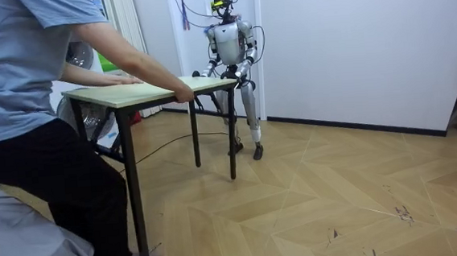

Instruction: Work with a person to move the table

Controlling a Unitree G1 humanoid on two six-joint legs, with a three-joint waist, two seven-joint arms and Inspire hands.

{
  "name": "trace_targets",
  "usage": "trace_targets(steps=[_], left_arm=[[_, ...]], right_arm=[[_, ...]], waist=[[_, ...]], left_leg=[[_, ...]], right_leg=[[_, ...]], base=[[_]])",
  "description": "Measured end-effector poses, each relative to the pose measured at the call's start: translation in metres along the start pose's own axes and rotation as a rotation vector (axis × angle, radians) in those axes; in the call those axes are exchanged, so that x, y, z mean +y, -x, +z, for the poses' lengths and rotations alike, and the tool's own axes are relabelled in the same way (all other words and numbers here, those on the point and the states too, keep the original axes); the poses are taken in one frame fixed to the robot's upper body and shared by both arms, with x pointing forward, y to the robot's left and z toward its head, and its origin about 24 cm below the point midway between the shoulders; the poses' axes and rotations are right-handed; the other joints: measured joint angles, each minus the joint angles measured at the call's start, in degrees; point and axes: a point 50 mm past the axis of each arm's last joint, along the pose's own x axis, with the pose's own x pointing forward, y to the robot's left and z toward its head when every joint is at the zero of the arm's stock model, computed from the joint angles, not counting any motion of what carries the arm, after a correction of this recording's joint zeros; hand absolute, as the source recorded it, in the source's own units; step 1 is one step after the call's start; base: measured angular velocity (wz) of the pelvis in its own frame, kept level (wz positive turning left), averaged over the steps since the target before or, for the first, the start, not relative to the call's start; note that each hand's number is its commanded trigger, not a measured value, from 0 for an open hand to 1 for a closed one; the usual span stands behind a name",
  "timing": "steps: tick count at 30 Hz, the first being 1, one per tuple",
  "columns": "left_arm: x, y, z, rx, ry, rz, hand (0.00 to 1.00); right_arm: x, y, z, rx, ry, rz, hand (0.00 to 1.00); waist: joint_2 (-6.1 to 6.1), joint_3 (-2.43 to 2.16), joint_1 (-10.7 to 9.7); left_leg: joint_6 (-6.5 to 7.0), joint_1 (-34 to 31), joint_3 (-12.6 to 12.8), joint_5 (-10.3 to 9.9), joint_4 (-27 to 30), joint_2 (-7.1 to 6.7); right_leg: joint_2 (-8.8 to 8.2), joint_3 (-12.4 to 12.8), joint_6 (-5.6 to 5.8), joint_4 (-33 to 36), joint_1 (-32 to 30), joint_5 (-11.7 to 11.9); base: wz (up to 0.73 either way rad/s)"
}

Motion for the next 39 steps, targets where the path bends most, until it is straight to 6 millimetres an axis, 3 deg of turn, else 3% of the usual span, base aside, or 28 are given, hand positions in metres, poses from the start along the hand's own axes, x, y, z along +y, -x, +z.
trace_targets(steps=[11,18,22,29,32,35,39], left_arm=[[0.008,0.022,-0.007,-0.02,-0.011,-0.009,1.0],[0.009,0.03,-0.012,-0.034,-0.011,-0.02,1.0],[0.01,0.036,-0.012,-0.036,-0.018,-0.019,1.0],[0.013,0.042,-0.012,-0.025,-0.046,-0.014,1.0],[0.015,0.043,-0.014,-0.02,-0.049,-0.01,1.0],[0.015,0.043,-0.016,-0.013,-0.056,-0.011,1.0],[0.012,0.042,-0.02,-0.016,-0.061,-0.034,1.0]], right_arm=[[-0.002,0.013,-0.004,-0.005,0.018,0.009,1.0],[-0.002,0.022,-0.003,-0.004,0.019,0.015,1.0],[-0.006,0.029,-0.007,0.003,-0.007,0.003,1.0],[-0.013,0.039,-0.011,-0.004,-0.016,-0.002,1.0],[-0.017,0.044,-0.012,-0.011,-0.03,-0.008,1.0],[-0.02,0.047,-0.011,-0.02,-0.038,-0.013,1.0],[-0.02,0.049,-0.011,-0.033,-0.047,0.004,1.0]], waist=[[0.09,-0.15,0.33],[-0.54,-0.45,0.17],[-1.31,-0.44,0.16],[-1.47,-0.37,0.13],[-1.81,-0.21,-0.03],[-1.9,-0.08,0.03],[-2.09,-0.07,0.03]], left_leg=[[0.0,-0.89,0.27,0.0,0.19,0.17],[0.0,-1.73,0.26,0.0,0.29,0.17],[0.0,-1.93,0.29,0.0,0.29,0.21],[0.0,-2.85,0.2,0.0,0.77,0.31],[0.02,-4.01,-0.43,-0.02,2.6,0.34],[0.1,-6.18,-1.33,-1.49,6.72,1.13],[-0.14,-12.77,-4.38,-2.08,15.03,2.26]], right_leg=[[0.05,0.28,0.0,1.02,-1.39,0.0],[0.06,0.4,0.0,1.18,-2.36,0.0],[0.11,0.46,0.0,1.08,-2.53,0.0],[0.09,-0.15,-0.01,1.2,-2.9,0.01],[-0.11,-0.72,-0.03,1.36,-2.86,0.01],[0.27,-1.3,-0.26,1.95,-3.03,-0.12],[1.12,-2.09,-1.18,3.62,-5.82,-0.2]], base=[[0.0],[-0.01],[0.0],[0.04],[0.15],[0.12],[0.13]])
